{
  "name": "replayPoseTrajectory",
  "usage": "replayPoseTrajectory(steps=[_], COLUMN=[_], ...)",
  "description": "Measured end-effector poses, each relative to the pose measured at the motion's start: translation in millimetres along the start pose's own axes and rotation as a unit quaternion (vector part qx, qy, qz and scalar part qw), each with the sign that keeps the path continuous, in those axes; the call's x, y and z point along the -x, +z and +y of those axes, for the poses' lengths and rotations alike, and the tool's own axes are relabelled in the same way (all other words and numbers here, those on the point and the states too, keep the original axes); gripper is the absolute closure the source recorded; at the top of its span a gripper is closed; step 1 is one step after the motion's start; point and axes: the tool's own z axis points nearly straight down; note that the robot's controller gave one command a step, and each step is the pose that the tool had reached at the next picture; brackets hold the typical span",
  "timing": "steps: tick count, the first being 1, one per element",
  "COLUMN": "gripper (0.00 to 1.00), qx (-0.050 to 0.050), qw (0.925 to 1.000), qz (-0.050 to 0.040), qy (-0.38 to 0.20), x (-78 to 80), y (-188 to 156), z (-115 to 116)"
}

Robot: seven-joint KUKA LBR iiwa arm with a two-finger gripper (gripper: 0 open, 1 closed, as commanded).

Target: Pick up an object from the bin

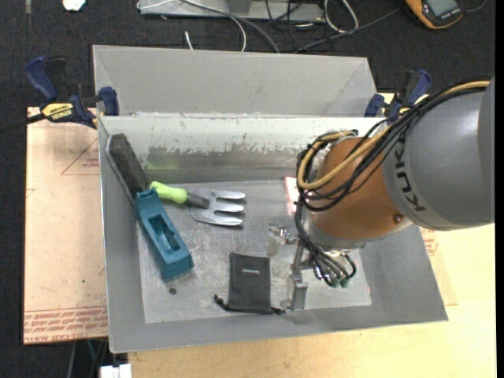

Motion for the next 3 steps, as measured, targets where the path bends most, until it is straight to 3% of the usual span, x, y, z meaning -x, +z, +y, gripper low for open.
replayPoseTrajectory(steps=[1,2,3], gripper=[0.0,1.0,1.0], qx=[-0.001,-0.001,-0.001], qw=[0.9999,0.9997,0.9997], qz=[0.0009,-0.0055,-0.0055], qy=[-0.012,-0.022,-0.022], x=[28.2,50.5,50.5], y=[57,49,49], z=[44,48,48])
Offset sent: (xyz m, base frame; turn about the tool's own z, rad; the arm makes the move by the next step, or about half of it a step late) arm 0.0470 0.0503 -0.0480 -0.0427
